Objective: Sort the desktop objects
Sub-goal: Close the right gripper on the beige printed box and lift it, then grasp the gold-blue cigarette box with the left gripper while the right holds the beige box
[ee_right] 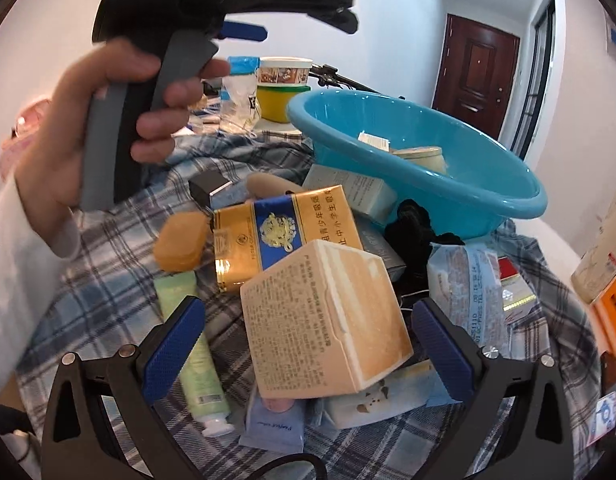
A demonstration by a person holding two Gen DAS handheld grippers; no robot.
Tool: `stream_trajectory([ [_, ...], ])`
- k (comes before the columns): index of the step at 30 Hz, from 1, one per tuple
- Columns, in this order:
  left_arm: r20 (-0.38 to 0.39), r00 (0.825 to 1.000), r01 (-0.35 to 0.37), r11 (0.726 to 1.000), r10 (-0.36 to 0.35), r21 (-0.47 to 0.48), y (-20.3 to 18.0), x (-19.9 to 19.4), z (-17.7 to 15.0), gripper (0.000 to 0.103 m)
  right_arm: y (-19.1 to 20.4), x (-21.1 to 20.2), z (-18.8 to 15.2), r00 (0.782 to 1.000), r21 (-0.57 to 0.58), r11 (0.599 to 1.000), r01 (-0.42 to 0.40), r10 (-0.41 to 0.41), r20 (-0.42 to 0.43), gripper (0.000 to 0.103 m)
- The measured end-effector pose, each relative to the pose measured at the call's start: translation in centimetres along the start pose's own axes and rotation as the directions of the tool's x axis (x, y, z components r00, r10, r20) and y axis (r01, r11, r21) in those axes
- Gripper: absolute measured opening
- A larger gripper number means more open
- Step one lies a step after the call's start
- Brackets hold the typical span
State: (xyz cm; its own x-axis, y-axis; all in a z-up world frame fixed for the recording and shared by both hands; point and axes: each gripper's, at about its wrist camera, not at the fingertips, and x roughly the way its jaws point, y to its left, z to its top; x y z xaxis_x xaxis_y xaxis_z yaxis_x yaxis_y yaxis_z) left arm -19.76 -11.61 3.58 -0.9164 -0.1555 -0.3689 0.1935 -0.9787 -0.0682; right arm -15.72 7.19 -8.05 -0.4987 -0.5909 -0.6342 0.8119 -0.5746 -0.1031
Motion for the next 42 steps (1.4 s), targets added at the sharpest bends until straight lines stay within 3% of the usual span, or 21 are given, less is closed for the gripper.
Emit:
stream_trajectory([
  [1,0.000,1.000,-0.002,1.000,0.002,0.003,0.0,0.0,0.0,0.103,0.2,0.1,0.0,1.000,-0.006,1.000,0.005,-0.005,0.002,0.096],
  [2,-0.001,1.000,-0.003,1.000,0.003,0.004,0.0,0.0,0.0,0.103,0.2,0.1,-0.1,1.000,-0.007,1.000,0.016,-0.016,-0.001,0.082],
  [3,-0.002,1.000,-0.004,1.000,0.004,0.006,-0.1,0.1,0.0,0.103,0.1,0.0,0.0,0.999,0.000,0.999,0.042,-0.042,0.007,0.078],
  [6,-0.003,1.000,-0.001,1.000,0.001,0.008,-0.2,0.1,-0.1,0.103,-0.8,-1.0,-0.1,0.998,0.057,0.998,0.006,-0.009,0.060,0.066],
  [8,-0.003,1.000,-0.002,1.000,0.002,0.011,-0.3,0.2,-0.1,0.103,-1.7,-1.9,-0.4,0.993,0.111,0.994,-0.011,-0.001,0.114,0.062],
  [17,0.002,1.000,0.009,1.000,-0.009,0.028,-1.1,-0.1,-0.3,0.103,-5.7,-6.2,-2.1,0.955,0.312,0.947,-0.079,-0.018,0.297,0.060],
  [21,0.008,1.000,0.020,0.998,-0.020,0.051,-1.8,-0.4,-0.3,0.103,-7.9,-7.6,-2.8,0.916,0.383,0.900,-0.206,0.039,0.399,0.060],
  [25,0.011,0.998,0.054,0.997,-0.055,0.063,-2.4,-0.9,-0.3,0.103,-9.6,-8.7,-2.9,0.906,0.416,0.889,-0.192,-0.002,0.422,0.060],
  [28,-0.014,0.989,0.147,0.988,-0.147,0.045,-2.6,-2.0,-0.7,0.103,-10.4,-9.4,-3.1,0.898,0.435,0.885,-0.167,-0.046,0.437,0.060],
  [30,-0.038,0.984,0.174,0.983,-0.172,0.057,-2.8,-3.0,-1.3,0.103,-10.5,-9.7,-3.3,0.893,0.436,0.889,-0.140,-0.076,0.443,0.060],
  [35,-0.166,0.978,0.149,0.977,-0.123,0.155,-4.1,-7.2,-6.3,0.103,-10.7,-9.9,-4.0,0.892,0.450,0.884,-0.129,-0.095,0.442,0.060],
  [39,-0.209,0.974,0.142,0.952,-0.086,0.271,-6.5,-9.8,-11.3,0.103,-10.9,-10.3,-4.2,0.885,0.457,0.881,-0.122,-0.111,0.451,0.060],
  [42,-0.239,0.969,0.133,0.948,-0.063,0.288,-7.3,-9.7,-13.6,0.103,-11.0,-10.4,-4.4,0.879,0.459,0.878,-0.133,-0.110,0.465,0.060],
])
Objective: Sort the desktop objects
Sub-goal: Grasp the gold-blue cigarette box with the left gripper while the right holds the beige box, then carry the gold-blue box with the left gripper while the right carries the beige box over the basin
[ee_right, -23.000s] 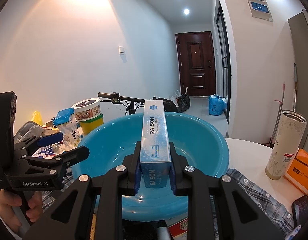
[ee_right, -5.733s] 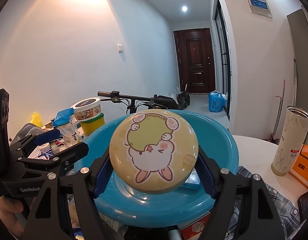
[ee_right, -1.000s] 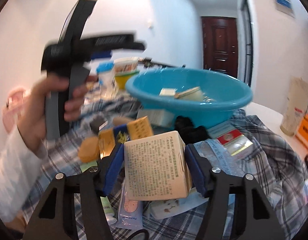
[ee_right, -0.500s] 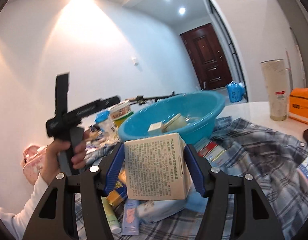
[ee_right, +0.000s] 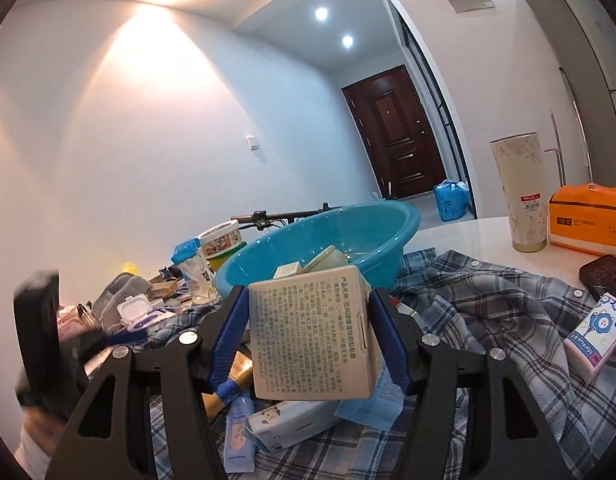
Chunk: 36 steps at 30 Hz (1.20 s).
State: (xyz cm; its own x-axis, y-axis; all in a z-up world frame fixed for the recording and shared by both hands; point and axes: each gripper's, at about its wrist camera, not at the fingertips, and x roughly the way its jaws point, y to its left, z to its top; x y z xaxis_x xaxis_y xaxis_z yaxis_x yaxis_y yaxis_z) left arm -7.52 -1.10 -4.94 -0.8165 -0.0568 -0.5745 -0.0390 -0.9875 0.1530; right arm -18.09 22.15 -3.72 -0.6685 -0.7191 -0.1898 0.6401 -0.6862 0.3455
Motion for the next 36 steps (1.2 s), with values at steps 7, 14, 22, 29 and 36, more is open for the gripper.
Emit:
stream_trajectory([
  [7,-0.096,0.995,0.044,0.999,-0.041,0.029,-0.9,3.5,0.0,0.098,-0.2,-0.1,-0.1,1.000,0.002,1.000,-0.002,0.002,-0.001,0.060],
  [14,-0.149,0.988,0.037,0.999,-0.035,0.011,-0.5,4.7,-0.5,0.058,-0.2,-0.1,0.0,1.000,0.008,1.000,-0.004,0.004,0.003,0.060],
  [22,-0.080,0.995,0.053,0.999,-0.053,-0.010,-0.3,1.7,-0.3,0.057,0.2,-0.1,-0.2,1.000,-0.013,1.000,0.001,-0.001,0.003,0.061],
  [29,0.034,0.998,0.060,0.998,-0.059,-0.033,0.5,-1.2,2.3,0.057,0.4,0.1,-0.3,1.000,-0.026,1.000,0.015,-0.015,-0.011,0.061],
  [36,0.104,0.994,0.041,0.996,-0.032,-0.080,2.9,-1.3,5.6,0.057,0.4,0.4,-0.3,0.999,-0.031,0.999,0.017,-0.018,-0.027,0.061],
])
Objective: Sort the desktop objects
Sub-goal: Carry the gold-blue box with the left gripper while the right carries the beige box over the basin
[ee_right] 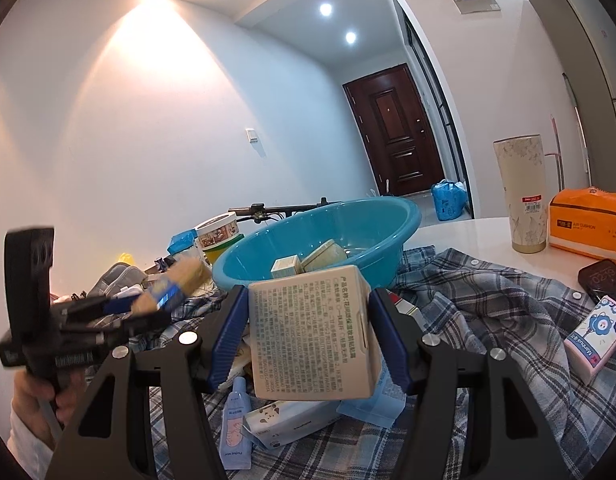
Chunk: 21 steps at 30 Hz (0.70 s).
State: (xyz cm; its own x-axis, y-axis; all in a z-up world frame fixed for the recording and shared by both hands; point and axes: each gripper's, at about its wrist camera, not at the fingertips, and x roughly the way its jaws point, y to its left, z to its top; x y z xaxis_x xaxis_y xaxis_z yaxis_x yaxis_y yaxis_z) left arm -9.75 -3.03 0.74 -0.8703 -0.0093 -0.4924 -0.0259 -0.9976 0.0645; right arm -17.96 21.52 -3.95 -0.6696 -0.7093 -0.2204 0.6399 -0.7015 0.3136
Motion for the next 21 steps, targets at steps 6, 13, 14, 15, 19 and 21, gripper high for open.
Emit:
stream_trajectory([
  [6,0.048,0.999,0.017,0.999,-0.014,-0.046,1.7,0.7,2.8,0.057,-0.3,0.1,1.4,1.000,0.023,1.000,-0.010,0.010,-0.005,0.061],
  [13,0.111,0.994,0.006,0.997,0.003,-0.077,3.1,1.9,6.0,0.057,2.3,1.8,6.3,1.000,-0.082,0.997,-0.002,0.002,-0.009,0.061],
  [14,0.115,0.993,0.007,0.997,0.002,-0.079,3.3,2.2,6.3,0.057,2.6,2.2,6.8,1.000,-0.092,0.996,-0.009,0.008,-0.009,0.061],
  [15,0.117,0.993,0.002,0.997,0.008,-0.083,3.4,2.4,6.6,0.057,2.9,2.7,7.3,1.000,-0.103,0.995,-0.014,0.014,-0.006,0.061],
  [19,0.123,0.992,-0.005,0.995,0.017,-0.101,4.4,4.0,7.5,0.057,3.3,4.8,8.3,0.999,-0.106,0.994,-0.039,0.037,-0.017,0.061],
  [21,0.129,0.991,-0.004,0.994,0.019,-0.111,4.8,4.6,7.8,0.057,3.2,5.8,8.6,0.999,-0.099,0.994,-0.046,0.044,-0.018,0.061],
])
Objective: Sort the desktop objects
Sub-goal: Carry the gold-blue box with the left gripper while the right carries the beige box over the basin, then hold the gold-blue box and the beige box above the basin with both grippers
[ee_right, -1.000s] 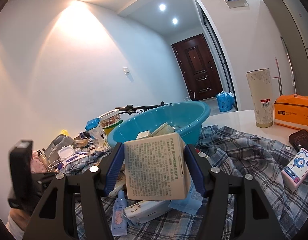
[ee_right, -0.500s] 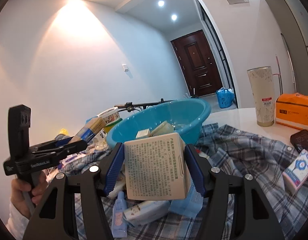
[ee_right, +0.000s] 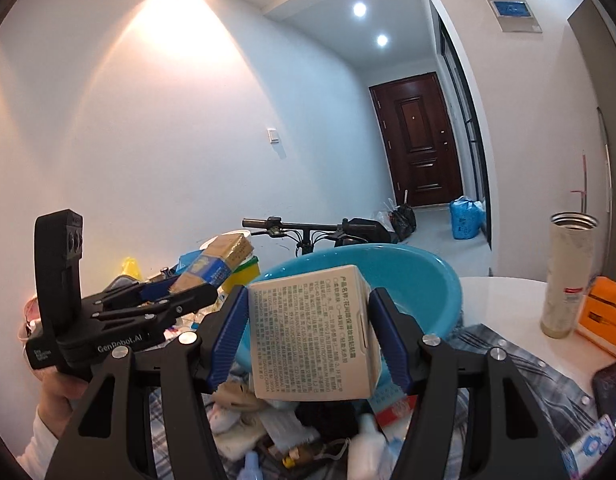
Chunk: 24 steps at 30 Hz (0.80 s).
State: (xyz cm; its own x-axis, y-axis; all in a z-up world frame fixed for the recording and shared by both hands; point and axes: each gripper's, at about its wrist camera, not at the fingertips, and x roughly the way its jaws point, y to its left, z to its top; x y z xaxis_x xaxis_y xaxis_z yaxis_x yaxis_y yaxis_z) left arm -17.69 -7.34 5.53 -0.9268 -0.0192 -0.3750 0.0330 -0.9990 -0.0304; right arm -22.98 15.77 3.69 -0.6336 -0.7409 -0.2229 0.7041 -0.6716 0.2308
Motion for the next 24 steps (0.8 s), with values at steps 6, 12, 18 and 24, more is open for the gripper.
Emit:
stream_trajectory([
  [6,0.002,1.000,-0.006,1.000,0.006,-0.007,1.0,3.1,0.6,0.057,-0.3,2.9,1.0,1.000,0.021,1.000,-0.019,0.019,-0.008,0.061],
  [12,-0.022,0.998,-0.060,0.998,0.060,-0.006,1.9,5.8,0.7,0.057,0.9,5.5,1.5,1.000,-0.047,0.999,-0.021,0.020,-0.023,0.061],
  [18,-0.038,0.995,-0.093,0.996,0.093,-0.005,2.9,6.4,0.4,0.057,2.0,7.0,1.1,0.999,-0.106,0.994,0.035,-0.038,-0.023,0.061],
  [24,-0.040,0.995,-0.093,0.996,0.093,0.000,3.0,6.7,-0.1,0.057,1.3,7.3,0.3,0.998,-0.059,0.997,0.055,-0.056,-0.014,0.061],
])
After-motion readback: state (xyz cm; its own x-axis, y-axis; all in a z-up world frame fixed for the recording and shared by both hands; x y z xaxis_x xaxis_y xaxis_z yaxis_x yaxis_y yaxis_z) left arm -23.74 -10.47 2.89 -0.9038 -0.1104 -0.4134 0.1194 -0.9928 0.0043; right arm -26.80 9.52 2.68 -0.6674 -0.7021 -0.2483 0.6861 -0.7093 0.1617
